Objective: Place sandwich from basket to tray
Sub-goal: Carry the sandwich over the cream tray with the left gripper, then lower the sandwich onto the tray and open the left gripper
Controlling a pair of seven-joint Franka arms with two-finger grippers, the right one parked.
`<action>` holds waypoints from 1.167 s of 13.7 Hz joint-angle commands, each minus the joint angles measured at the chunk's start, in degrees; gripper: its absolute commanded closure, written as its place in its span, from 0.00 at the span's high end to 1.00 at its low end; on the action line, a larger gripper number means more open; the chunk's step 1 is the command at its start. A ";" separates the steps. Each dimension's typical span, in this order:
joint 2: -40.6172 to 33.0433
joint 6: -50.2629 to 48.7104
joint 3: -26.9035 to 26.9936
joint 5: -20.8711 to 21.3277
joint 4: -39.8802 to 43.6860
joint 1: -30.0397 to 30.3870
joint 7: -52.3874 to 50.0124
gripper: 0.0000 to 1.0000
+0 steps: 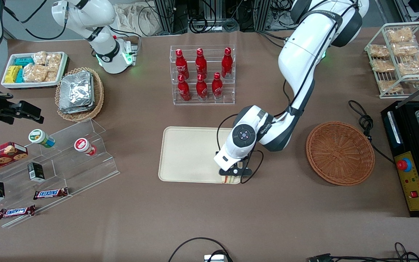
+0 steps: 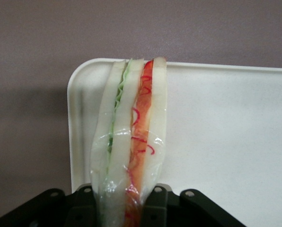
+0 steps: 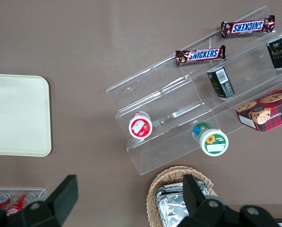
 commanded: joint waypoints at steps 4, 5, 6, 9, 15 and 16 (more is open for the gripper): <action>-1.18 -0.80 0.28 0.48 -0.48 -0.51 -1.20 1.00; -2.23 -0.80 0.28 0.48 -1.27 -0.42 -1.38 1.00; -3.45 -0.80 0.28 0.48 -2.23 -0.33 -1.47 1.00; -12.74 1.38 0.28 0.48 -11.26 0.28 -1.73 1.00; -31.39 10.02 0.54 0.48 -35.01 1.95 -1.12 1.00; -34.29 7.05 0.63 0.48 -35.90 3.17 -0.68 1.00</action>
